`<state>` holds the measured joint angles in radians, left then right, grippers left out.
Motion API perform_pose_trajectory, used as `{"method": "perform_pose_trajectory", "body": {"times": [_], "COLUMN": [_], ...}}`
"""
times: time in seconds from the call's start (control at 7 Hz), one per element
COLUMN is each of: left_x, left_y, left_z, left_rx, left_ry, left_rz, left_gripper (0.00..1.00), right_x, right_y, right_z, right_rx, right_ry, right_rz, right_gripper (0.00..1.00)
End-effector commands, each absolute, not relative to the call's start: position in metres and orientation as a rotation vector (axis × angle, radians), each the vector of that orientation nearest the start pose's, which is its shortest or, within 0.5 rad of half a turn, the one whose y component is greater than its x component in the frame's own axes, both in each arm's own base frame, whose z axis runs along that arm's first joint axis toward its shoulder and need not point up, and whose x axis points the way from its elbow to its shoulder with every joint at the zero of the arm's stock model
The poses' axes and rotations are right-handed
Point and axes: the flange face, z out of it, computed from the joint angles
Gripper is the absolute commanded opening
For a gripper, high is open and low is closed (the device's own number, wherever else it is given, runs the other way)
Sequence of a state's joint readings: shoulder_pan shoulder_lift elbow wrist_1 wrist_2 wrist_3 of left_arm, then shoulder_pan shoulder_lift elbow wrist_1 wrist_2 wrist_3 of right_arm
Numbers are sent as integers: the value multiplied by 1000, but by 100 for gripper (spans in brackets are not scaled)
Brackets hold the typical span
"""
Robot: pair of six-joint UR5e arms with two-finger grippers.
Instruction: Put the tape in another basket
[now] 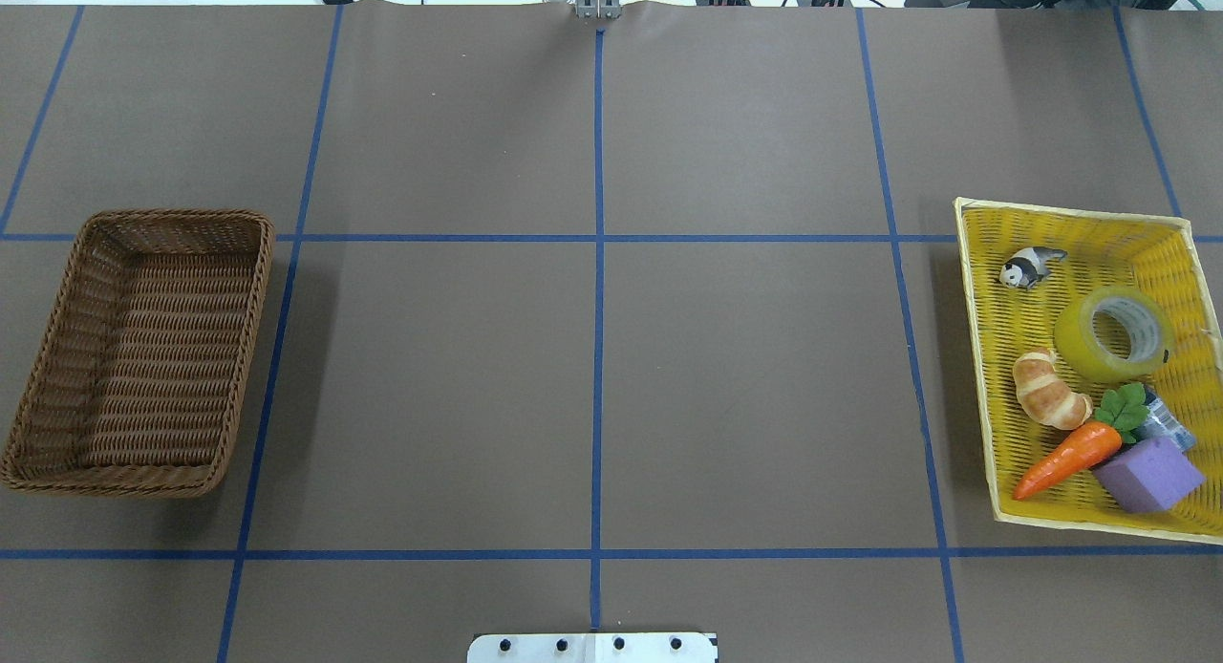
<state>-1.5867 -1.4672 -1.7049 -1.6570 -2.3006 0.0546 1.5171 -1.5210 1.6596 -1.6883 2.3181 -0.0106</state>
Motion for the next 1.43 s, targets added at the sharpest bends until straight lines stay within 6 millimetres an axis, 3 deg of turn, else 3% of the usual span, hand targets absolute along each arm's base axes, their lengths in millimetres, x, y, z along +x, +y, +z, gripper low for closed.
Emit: {"method": "perform_pose_trajectory", "body": {"times": [0.0,0.29,0.43,0.57,0.71,1.0,1.29], "left_x": [-74,-74,-74,-74,-74,-73,-73], "left_y": [-457,-457,-455,-455,-455,-454,-456], "left_z": [626,620,622,623,626,627,622], "left_rx": [155,170,165,162,158,147,162], "left_ry": [726,725,725,725,726,727,726], "left_rz": [87,96,93,90,89,80,87], "left_gripper": [98,98,98,98,98,98,98], "right_x": [38,21,-5,-34,-61,-93,-109], "right_y": [-528,-562,-559,-555,-551,-550,-547], "right_z": [584,528,528,513,515,537,559], "right_rx": [87,198,184,251,298,264,256], "right_ry": [-717,-718,-744,-791,-803,-806,-803], "right_rz": [-99,-159,-206,-291,-364,-440,-559], "right_gripper": [100,100,100,100,100,100,100]}}
